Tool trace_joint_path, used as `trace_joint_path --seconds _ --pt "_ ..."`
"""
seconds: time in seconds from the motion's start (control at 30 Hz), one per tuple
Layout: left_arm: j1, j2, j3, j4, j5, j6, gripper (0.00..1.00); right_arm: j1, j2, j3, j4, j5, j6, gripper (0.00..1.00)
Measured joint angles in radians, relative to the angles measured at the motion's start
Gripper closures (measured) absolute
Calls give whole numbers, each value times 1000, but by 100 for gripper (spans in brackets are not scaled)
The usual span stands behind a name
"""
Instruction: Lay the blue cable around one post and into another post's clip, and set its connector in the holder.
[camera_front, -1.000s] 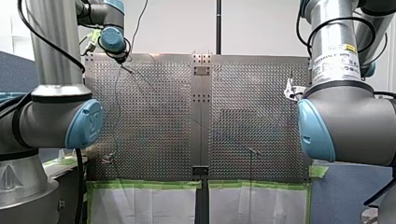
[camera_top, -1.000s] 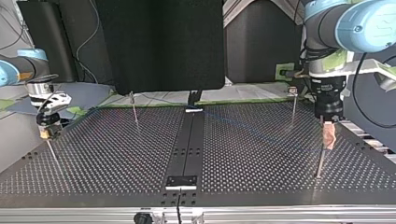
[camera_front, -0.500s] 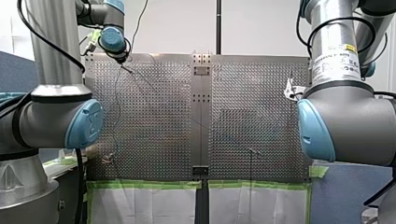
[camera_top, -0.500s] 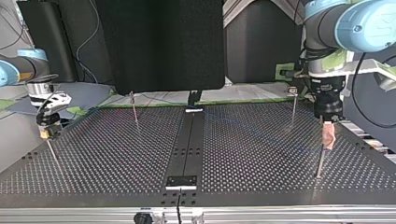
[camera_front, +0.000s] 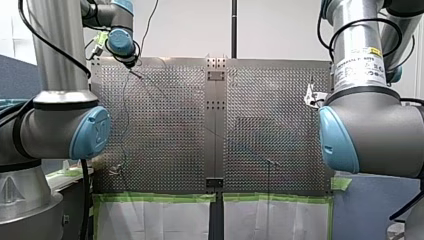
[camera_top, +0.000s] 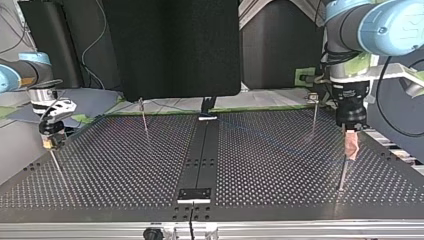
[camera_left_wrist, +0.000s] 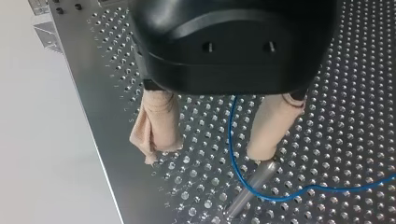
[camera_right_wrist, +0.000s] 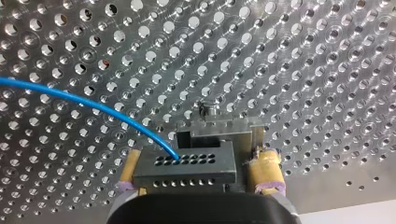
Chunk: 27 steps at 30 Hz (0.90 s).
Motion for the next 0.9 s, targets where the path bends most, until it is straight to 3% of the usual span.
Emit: trace_joint_path --seconds 0.3,0.5,0.9 --pt "-3 0 -2 -2 0 -11 0 0 0 0 0 0 0 0" --pt "-16 16 -37 -18 13 -48 0 0 0 0 0 0 0 0" --pt "-111 98 -145 66 100 -154 0 0 0 0 0 0 0 0"
